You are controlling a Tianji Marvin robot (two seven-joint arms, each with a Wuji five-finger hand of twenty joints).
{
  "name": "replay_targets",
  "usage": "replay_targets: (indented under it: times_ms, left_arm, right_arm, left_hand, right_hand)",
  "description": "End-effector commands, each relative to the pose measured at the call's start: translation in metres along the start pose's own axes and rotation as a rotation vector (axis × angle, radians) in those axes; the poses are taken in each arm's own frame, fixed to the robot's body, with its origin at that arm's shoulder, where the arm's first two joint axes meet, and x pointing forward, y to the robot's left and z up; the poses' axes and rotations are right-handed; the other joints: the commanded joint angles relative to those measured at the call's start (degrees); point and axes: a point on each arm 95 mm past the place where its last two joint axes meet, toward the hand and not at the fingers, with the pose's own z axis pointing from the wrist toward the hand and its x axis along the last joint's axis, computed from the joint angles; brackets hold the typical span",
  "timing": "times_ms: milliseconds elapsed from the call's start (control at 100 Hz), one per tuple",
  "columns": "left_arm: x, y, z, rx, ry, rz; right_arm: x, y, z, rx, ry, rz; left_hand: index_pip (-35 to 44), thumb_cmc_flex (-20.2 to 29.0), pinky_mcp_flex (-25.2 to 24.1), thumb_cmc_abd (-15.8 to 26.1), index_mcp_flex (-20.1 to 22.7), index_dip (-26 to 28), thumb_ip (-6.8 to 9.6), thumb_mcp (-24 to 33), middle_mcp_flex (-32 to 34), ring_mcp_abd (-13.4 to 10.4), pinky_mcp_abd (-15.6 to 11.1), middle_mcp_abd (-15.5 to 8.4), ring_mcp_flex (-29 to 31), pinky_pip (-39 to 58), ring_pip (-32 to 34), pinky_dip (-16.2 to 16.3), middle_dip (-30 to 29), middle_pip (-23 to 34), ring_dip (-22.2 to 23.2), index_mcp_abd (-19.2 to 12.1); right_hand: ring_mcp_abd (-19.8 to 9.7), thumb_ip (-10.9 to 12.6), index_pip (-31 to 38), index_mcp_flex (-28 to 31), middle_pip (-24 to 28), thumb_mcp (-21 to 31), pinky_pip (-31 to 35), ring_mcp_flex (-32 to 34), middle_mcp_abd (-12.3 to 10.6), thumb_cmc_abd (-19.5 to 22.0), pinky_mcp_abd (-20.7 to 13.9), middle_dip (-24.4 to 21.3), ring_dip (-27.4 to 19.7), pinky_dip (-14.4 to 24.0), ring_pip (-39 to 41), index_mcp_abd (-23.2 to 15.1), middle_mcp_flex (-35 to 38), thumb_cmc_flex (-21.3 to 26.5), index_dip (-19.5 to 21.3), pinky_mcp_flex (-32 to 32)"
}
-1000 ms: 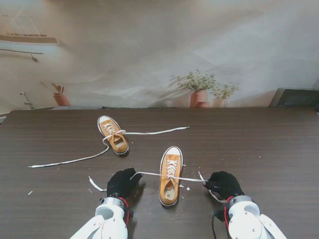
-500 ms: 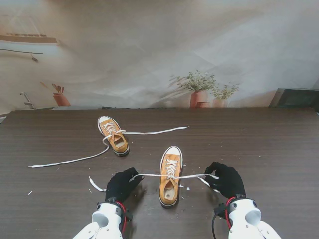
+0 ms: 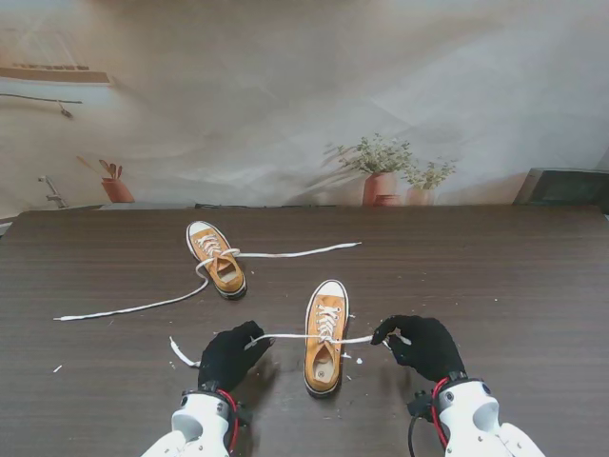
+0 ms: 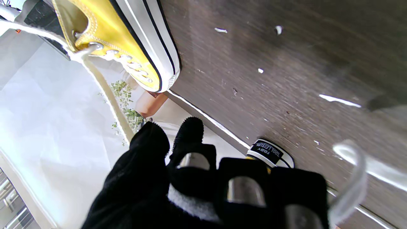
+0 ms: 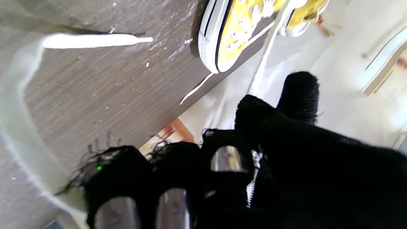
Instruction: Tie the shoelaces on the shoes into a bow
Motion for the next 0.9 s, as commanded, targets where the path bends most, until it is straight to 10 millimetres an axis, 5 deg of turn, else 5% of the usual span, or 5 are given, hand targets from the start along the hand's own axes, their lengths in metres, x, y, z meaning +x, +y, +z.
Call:
replay_targets:
  times_ms: [0, 170, 330, 620, 890]
  left_arm:
    - [0.003, 0.000, -0.002, -0.016, 0.009, -0.005]
    - [0.002, -0.001, -0.002, -0.017, 0.015, -0.004]
    - [0.003, -0.002, -0.002, -0.014, 0.017, -0.005]
    - [0.000, -0.006, -0.004, -0.014, 0.025, 0.000]
    - [-0.003, -0.014, -0.010, 0.012, 0.047, 0.007]
  right_arm:
    - [0.001, 0.002, -0.005, 0.037, 0.023, -0.053]
    - [-0.002, 0.001, -0.003, 0.040, 0.057, -0.271]
    - [-0.009, -0.003, 0.002, 0.024, 0.085, -0.677]
    - [-0.017, -0.015, 0.011, 0.008, -0.008, -0.953]
    - [-0.023, -0.026, 0.019, -0.032, -0.043, -0.880]
  left_hand:
    - [0.40, 2.40, 1.91, -0.96, 1.07, -0.90, 0.58, 0.63, 3.53, -1.65, -10.09, -1.01, 1.72, 14.83, 3.90, 0.11, -0.65, 2.61, -0.48, -3.63]
    - [0.48, 2.31, 1.91, -0.96, 1.17, -0.96, 0.51, 0.77, 3.53, -1.65, -9.98, -1.01, 1.72, 14.83, 3.90, 0.11, -0.66, 2.62, -0.48, -3.66]
    - [0.53, 2.22, 1.90, -0.94, 1.24, -0.97, 0.45, 0.85, 3.53, -1.65, -9.92, -1.01, 1.72, 14.83, 3.90, 0.11, -0.67, 2.62, -0.47, -3.69]
    - [0.49, 2.12, 1.91, -1.02, 1.29, -1.03, 0.39, 1.02, 3.52, -1.65, -9.95, -1.01, 1.72, 14.83, 3.90, 0.11, -0.68, 2.62, -0.47, -3.73]
    - [-0.50, 2.69, 1.89, -1.89, 0.40, -1.78, 0.37, 1.19, 3.44, -1.65, -9.86, -0.99, 1.72, 14.83, 3.89, 0.10, -0.70, 2.58, -0.47, -4.09]
  right_hand:
    - [-2.32, 1.34, 3.41, 5.85, 0.43, 3.39, 16.44, 0.56, 3.23, -0.97, -0.32, -1.21, -0.78, -1.64, 4.97, -1.56, 3.70, 1.63, 5.99, 1.69]
    - [-4.35, -0.85, 1.58, 9.71, 1.19, 4.10, 16.44, 0.66, 0.78, -0.71, -2.19, -0.79, -0.67, -2.30, 4.96, 0.77, 3.60, 0.35, 19.73, 1.92]
    - [-8.16, -6.31, 2.60, 3.84, 0.97, 6.33, 16.44, 0.88, -3.00, -4.43, -6.38, 0.91, -0.74, -3.56, 4.50, -0.53, 3.51, -3.08, 7.88, 2.38]
    - [-13.17, -5.93, -0.83, -10.28, -6.51, 3.16, 15.59, 1.19, -4.21, -2.73, -11.40, 0.92, -5.47, -11.68, 2.54, 4.92, 3.07, -8.08, -14.27, 2.04]
    - [-11.01, 0.53, -10.84, -28.35, -8.21, -0.64, 7.77, 1.05, -1.89, 6.21, -6.31, 2.79, -13.97, -14.77, 0.69, 11.21, -7.31, -7.76, -1.40, 0.97]
